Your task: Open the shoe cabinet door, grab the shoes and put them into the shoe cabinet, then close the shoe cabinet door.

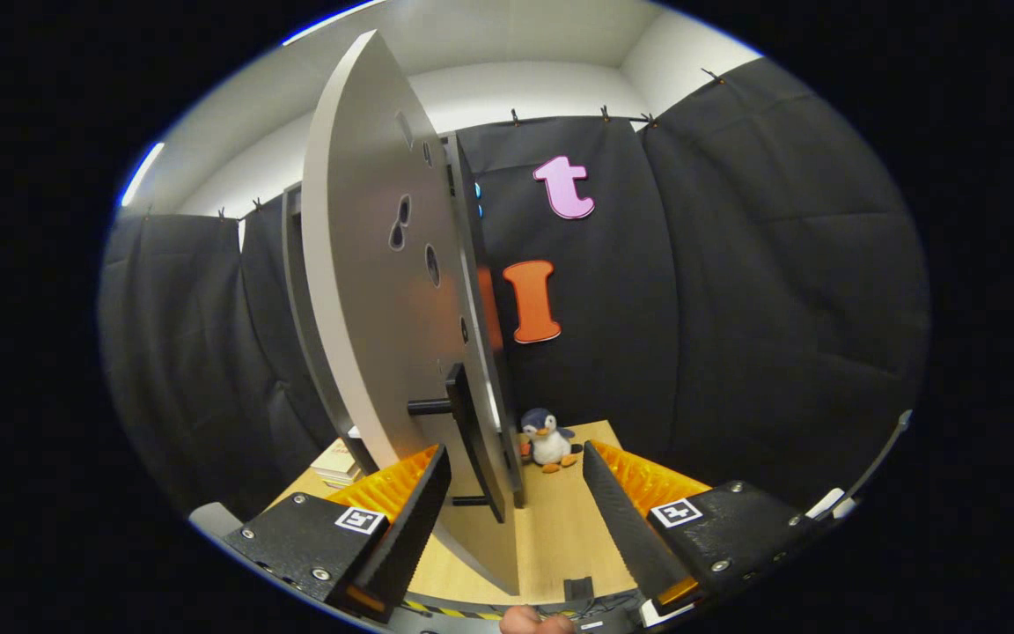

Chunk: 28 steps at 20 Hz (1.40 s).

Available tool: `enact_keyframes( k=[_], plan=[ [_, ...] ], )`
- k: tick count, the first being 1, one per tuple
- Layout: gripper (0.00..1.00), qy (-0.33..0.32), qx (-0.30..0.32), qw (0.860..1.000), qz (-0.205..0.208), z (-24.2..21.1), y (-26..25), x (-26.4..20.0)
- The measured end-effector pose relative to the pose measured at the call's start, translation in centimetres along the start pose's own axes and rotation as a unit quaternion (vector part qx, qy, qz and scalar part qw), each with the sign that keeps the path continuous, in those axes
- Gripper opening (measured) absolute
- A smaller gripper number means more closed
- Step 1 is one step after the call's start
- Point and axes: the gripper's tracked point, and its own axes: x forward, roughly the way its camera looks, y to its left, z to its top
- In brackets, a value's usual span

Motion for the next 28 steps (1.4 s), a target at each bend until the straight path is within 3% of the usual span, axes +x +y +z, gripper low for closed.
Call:
enact_keyframes(
  k=[6,16,28],
  plan=[
    [0.92,0.004,-0.02,1.0,-0.022,-0.5,6.1,-0.7],
    [0.92,0.001,-0.069,0.998,0.007,-1.0,21.4,3.9],
    [0.93,0.01,-0.065,0.996,0.058,-2.3,31.6,11.1]
  ],
)
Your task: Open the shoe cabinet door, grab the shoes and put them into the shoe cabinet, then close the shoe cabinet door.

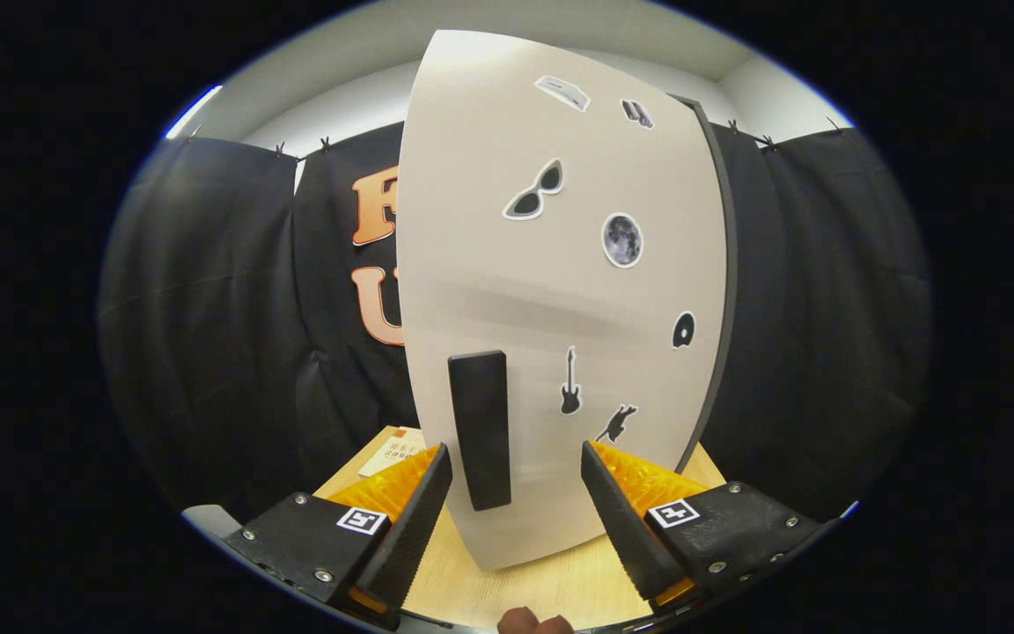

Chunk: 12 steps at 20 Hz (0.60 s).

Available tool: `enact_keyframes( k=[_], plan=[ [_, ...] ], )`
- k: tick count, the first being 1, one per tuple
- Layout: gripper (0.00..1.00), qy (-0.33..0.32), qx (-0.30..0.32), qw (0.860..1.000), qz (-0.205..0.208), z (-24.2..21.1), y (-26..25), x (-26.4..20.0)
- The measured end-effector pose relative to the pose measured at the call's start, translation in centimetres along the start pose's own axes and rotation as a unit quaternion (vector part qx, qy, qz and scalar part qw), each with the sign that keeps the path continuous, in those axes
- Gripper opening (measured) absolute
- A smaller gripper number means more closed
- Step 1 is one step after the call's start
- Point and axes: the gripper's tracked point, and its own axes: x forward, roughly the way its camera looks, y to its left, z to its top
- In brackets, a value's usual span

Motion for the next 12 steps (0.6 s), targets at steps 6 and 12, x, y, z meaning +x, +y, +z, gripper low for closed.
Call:
enact_keyframes(
  k=[6,12],
  plan=[
    [0.92,-0.004,0.021,1.0,0.018,0.8,0.2,3.4],
    [0.92,-0.003,0.026,0.999,0.04,1.5,1.9,7.0]
  ],
)
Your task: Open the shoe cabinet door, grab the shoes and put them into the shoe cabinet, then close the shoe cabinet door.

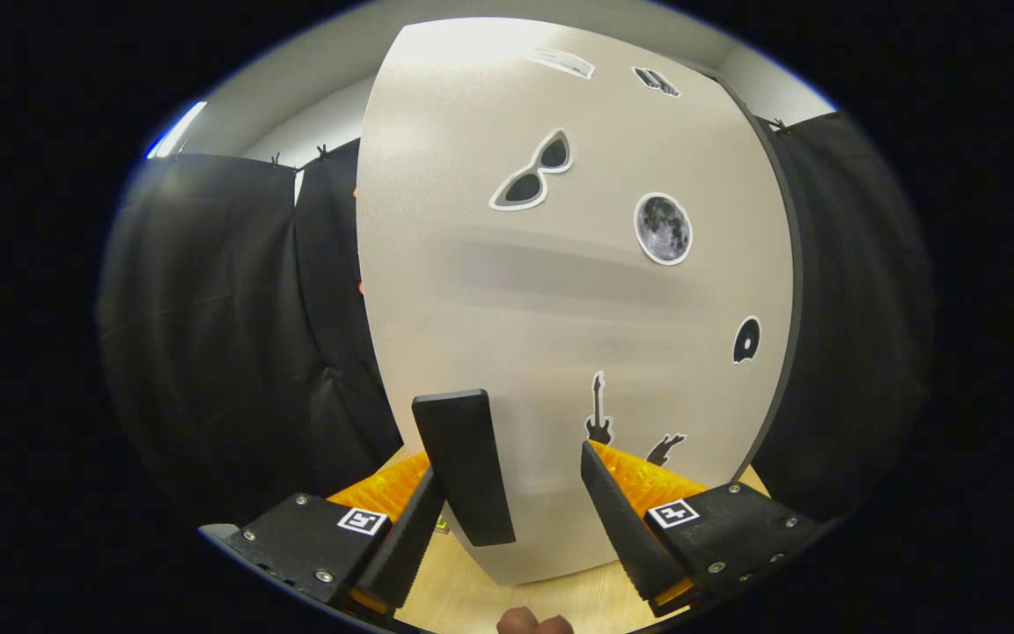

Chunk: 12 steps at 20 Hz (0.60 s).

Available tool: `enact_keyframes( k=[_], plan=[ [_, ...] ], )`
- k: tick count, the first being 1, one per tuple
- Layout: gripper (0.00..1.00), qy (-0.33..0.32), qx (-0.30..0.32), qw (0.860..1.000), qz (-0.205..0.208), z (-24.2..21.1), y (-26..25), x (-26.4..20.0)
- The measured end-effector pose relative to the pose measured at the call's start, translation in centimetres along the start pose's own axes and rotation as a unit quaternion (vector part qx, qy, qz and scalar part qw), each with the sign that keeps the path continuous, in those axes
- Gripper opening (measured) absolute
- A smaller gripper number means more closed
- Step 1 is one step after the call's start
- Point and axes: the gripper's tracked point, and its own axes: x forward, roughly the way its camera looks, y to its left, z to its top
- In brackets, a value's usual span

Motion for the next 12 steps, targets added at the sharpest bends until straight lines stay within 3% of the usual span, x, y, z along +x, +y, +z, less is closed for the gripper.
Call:
enact_keyframes(
  k=[12],
  plan=[
    [0.94,0.0,-0.013,1.0,0.005,0.6,1.3,5.5]
  ],
)
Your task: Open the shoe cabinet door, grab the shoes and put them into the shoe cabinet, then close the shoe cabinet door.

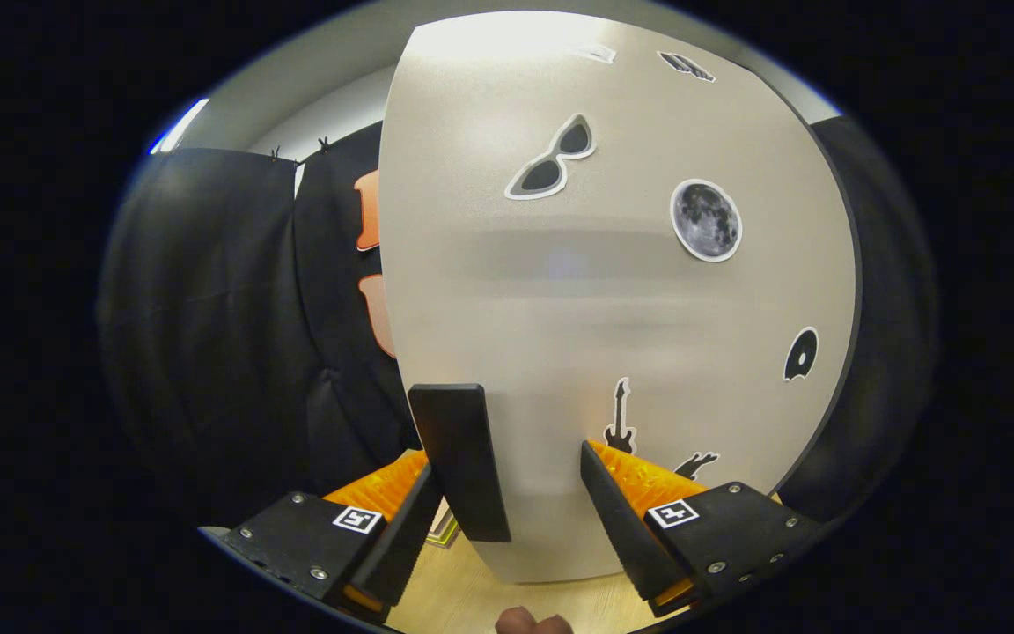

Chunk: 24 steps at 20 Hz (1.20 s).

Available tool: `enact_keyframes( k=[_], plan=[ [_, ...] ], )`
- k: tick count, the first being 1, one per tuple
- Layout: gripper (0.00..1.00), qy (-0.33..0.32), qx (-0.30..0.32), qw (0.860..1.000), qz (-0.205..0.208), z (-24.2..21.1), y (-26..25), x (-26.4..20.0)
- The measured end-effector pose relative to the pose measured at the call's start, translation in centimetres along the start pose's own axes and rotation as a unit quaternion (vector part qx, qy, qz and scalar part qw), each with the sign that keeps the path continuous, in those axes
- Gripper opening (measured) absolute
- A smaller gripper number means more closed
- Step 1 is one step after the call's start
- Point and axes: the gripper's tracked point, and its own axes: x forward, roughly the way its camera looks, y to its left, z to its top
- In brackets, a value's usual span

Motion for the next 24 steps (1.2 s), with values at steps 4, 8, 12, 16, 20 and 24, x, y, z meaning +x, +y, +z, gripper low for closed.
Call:
enact_keyframes(
  k=[4,8,12,16,20,24],
  plan=[
    [0.96,-0.002,0.007,1.0,0.002,0.0,-0.1,0.5],
    [0.96,-0.001,0.005,1.0,0.001,0.0,-0.2,0.8],
    [0.97,-0.002,0.003,1.0,0.002,0.0,-0.1,0.9],
    [0.97,0.013,0.023,1.0,0.008,-0.6,0.2,1.2],
    [0.96,0.014,0.032,0.999,0.013,-1.1,1.4,-1.4],
    [0.96,0.008,0.02,1.0,0.013,-1.1,2.8,-5.5]
  ],
)
